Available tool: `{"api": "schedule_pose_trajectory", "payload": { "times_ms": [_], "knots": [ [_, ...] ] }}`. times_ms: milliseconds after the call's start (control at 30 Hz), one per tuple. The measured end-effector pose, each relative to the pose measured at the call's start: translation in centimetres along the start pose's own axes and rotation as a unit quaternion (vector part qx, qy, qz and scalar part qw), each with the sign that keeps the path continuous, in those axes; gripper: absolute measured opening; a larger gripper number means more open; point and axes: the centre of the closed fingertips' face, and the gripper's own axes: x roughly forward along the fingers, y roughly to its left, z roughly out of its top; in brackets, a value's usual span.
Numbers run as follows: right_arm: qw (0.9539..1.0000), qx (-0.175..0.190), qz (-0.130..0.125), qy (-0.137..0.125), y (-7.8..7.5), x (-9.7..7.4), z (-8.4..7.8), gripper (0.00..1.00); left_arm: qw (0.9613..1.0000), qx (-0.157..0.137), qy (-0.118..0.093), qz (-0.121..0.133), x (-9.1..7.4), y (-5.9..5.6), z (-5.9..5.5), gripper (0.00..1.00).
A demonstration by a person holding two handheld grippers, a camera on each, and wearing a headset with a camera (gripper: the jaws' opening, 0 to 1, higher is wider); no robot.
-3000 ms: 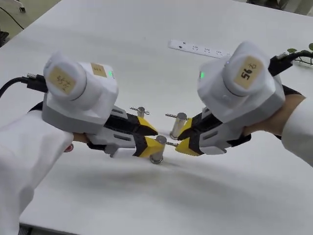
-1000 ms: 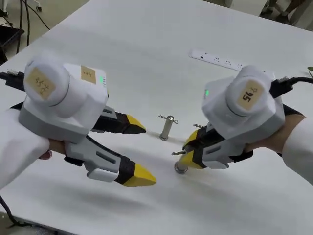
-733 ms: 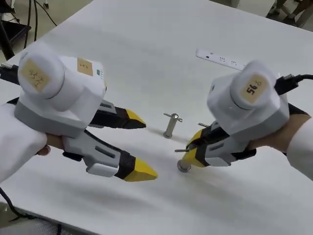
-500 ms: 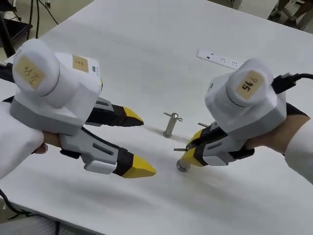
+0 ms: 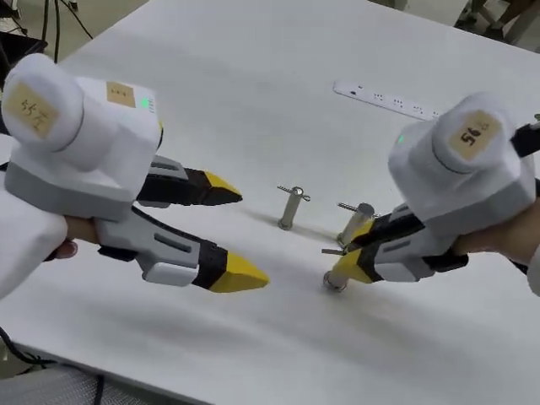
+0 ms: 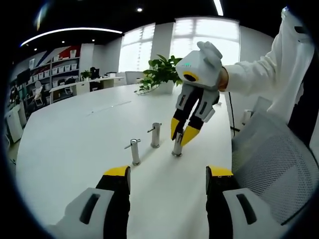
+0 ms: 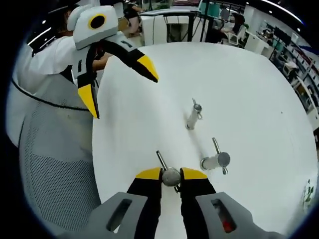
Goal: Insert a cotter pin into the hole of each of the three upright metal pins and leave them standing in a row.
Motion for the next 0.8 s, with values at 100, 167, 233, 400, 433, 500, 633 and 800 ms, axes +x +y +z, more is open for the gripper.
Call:
{"api": "schedule_pose_trajectory", "payload": {
  "times_ms": [100,167,233,400,433,500,633,800],
  "knots": [
    [0.9991,0.038,-0.016,0.003,-1.9,-1.0,-1.8,0.08,1.0,-0.005,-0.005,0.002,-0.1,0.1,0.1,0.6],
    [0.9988,0.043,-0.025,0.007,-2.7,-1.6,-2.5,0.08,0.9999,-0.012,-0.006,0.002,-0.1,0.3,0.1,0.59],
    [0.9979,0.052,-0.037,0.008,-3.8,-2.1,-3.3,0.08,0.9998,-0.018,-0.002,0.01,0.0,0.8,-0.2,0.59],
    [0.9955,0.074,-0.058,0.005,-6.3,-2.8,-4.2,0.08,0.9994,-0.028,-0.007,0.02,-0.4,1.5,-0.2,0.61],
    [0.9948,0.079,-0.064,0.004,-6.9,-2.8,-4.4,0.08,0.9993,-0.029,-0.008,0.023,-0.5,1.7,-0.2,0.62],
    [0.9939,0.086,-0.069,0.003,-7.6,-2.8,-4.5,0.08,0.9991,-0.032,-0.009,0.027,-0.6,1.9,-0.2,0.62],
    [0.9936,0.087,-0.072,0.006,-8.4,-2.5,-4.7,0.08,0.9989,-0.035,-0.007,0.03,-0.8,1.9,-0.3,0.63],
    [0.9936,0.088,-0.072,0.005,-8.7,-2.3,-4.3,0.08,0.9987,-0.039,-0.003,0.032,-1.1,1.9,-0.7,0.63]
  ]
}}
